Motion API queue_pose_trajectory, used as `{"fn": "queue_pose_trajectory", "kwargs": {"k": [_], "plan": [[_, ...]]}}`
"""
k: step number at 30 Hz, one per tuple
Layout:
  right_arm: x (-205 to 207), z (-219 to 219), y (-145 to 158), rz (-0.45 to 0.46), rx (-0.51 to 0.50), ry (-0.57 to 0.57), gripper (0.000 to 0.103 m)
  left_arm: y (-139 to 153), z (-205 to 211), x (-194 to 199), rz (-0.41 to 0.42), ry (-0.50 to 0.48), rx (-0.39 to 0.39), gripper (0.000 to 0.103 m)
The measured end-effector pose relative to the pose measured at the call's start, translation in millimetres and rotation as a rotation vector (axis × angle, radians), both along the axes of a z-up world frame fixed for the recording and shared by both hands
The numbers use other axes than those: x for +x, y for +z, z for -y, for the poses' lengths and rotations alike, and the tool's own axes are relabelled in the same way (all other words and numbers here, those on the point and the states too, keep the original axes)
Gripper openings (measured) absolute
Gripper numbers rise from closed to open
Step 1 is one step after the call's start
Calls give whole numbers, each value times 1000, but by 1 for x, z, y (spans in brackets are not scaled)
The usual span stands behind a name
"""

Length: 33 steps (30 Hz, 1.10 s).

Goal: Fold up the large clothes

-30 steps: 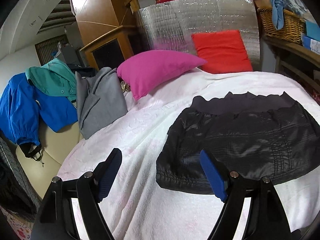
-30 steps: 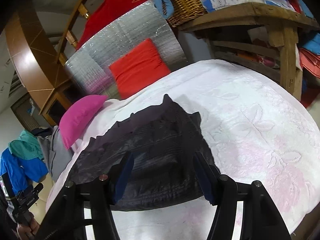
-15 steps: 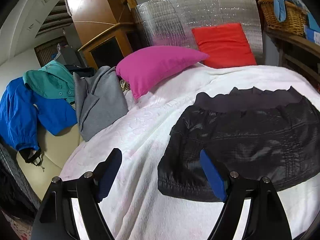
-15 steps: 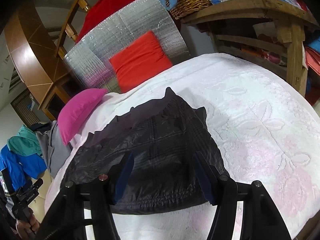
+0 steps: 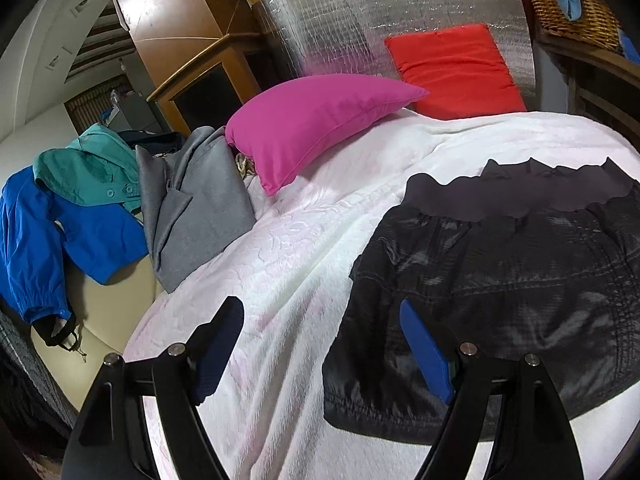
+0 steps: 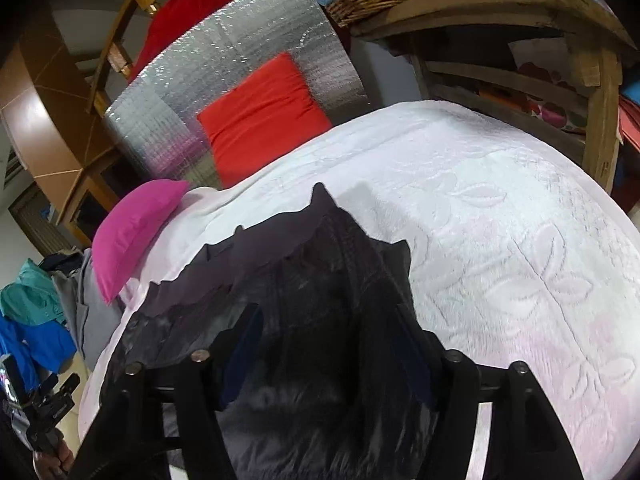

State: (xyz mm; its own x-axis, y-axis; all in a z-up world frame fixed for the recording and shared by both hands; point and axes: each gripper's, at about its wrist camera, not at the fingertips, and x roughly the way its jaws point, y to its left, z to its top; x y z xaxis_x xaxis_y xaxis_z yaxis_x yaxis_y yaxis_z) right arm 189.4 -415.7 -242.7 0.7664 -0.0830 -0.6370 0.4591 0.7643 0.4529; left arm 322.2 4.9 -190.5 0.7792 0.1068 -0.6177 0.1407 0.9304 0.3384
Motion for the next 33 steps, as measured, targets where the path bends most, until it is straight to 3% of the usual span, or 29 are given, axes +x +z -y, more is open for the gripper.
{"fn": "queue_pose_trajectory", "kwargs": {"k": [9, 19, 23, 26, 33], "plan": [[15, 33, -25, -48, 107, -79, 73, -7, 4, 13, -16, 1, 14, 81], [28, 35, -42, -66, 88, -90, 73, -23, 0, 26, -53, 20, 23, 81], [41, 33, -63, -158, 79, -68, 73, -45, -1, 36, -118, 28, 46, 81], [35, 32, -62, -148, 75, -82, 73, -70, -7, 44, -205, 55, 72, 81], [14, 27, -27, -54, 16, -59, 73, -43, -17, 29, -101, 49, 34, 81]]}}
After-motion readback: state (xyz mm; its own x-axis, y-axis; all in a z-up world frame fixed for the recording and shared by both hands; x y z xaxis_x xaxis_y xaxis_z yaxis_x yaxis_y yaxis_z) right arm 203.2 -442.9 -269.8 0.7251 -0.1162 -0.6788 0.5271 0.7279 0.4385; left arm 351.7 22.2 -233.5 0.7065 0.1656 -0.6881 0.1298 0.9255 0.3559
